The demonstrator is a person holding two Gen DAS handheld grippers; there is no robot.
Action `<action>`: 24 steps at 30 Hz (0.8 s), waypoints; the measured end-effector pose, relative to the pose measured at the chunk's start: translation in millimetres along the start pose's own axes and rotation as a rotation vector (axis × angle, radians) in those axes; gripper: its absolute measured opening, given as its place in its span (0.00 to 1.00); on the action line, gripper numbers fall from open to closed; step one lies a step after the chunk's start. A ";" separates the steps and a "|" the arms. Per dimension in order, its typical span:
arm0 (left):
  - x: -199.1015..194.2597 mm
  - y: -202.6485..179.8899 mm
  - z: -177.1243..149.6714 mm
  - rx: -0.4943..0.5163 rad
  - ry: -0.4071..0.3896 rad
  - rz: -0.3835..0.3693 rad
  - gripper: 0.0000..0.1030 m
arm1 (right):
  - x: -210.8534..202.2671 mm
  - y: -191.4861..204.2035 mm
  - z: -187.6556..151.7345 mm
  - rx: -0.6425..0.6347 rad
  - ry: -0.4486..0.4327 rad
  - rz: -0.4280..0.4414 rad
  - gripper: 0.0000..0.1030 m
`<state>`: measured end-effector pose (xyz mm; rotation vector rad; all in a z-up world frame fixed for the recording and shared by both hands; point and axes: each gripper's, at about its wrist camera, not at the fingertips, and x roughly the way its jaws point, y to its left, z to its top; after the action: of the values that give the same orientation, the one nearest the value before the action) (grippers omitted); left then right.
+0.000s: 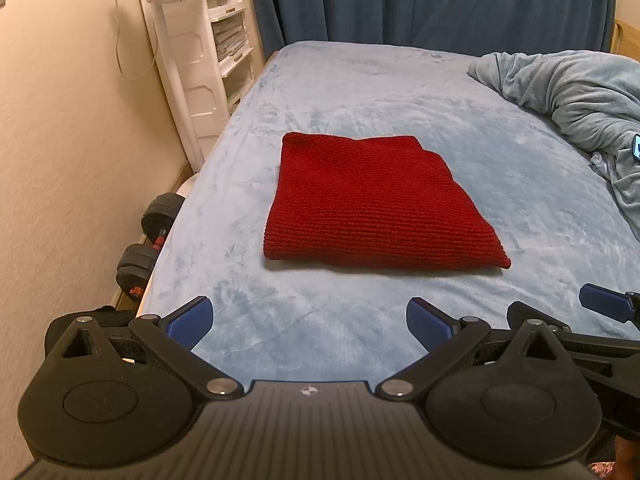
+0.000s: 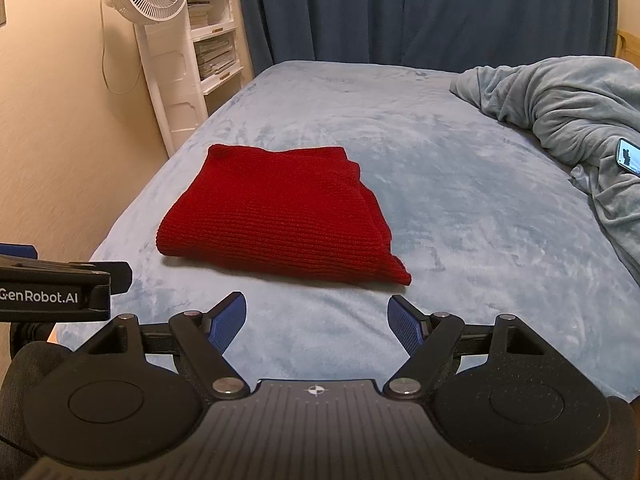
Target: Fold small clothes
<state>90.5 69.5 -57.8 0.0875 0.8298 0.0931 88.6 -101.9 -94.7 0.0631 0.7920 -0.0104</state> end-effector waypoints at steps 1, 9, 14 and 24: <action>0.0 -0.2 0.0 0.001 0.000 0.000 1.00 | 0.1 0.3 0.0 0.001 -0.001 -0.001 0.77; -0.3 0.6 -0.4 0.007 -0.004 0.005 1.00 | -0.1 1.1 -0.9 -0.005 -0.001 0.003 0.77; -0.4 0.6 -0.8 0.008 -0.004 0.004 1.00 | 0.0 1.3 -0.9 -0.005 -0.001 0.002 0.77; 1.0 6.9 -2.7 0.016 -0.005 0.004 1.00 | 0.3 3.0 -2.5 -0.008 0.003 0.003 0.77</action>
<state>88.9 76.6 -59.6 0.1044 0.8259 0.0902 87.2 -98.8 -96.5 0.0570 0.7953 -0.0040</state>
